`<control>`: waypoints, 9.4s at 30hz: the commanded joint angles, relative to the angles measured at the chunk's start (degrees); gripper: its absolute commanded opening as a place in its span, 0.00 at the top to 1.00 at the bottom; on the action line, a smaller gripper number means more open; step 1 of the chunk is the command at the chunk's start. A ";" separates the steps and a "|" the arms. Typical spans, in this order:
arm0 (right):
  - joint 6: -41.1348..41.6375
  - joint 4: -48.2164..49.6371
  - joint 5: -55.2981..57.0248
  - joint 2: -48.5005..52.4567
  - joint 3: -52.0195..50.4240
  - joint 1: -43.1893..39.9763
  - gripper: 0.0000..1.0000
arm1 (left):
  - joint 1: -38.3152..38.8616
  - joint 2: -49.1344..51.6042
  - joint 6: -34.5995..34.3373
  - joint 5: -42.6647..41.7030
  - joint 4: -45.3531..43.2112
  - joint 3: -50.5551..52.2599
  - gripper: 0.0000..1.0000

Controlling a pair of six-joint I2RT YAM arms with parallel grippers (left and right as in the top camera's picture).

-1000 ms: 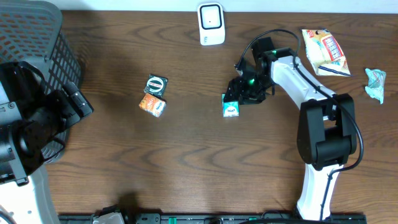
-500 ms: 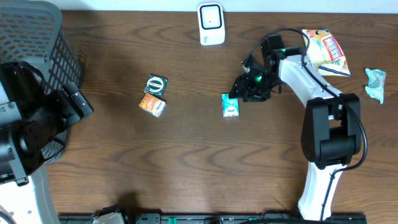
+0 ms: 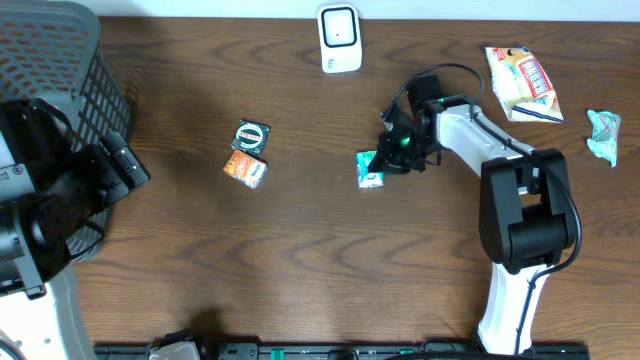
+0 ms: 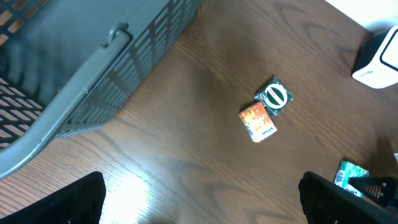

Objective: Scan the item barcode

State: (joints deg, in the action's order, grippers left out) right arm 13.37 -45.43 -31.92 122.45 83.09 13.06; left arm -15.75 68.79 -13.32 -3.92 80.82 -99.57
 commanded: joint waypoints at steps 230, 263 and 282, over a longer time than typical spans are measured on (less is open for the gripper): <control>-12.98 -7.69 38.36 -3.98 26.99 -26.10 0.26 | -0.31 0.02 -0.09 0.55 0.13 0.52 0.02; -2.71 14.62 18.49 8.00 26.93 27.91 0.33 | -0.31 0.02 -0.09 0.55 0.13 0.52 0.02; -0.90 -3.10 18.34 11.69 26.97 30.27 0.99 | -0.31 0.02 -0.09 0.55 0.13 0.52 0.02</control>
State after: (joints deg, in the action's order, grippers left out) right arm 10.87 -43.29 -14.39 136.27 110.32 43.68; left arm -15.75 68.79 -13.32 -3.90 80.82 -99.55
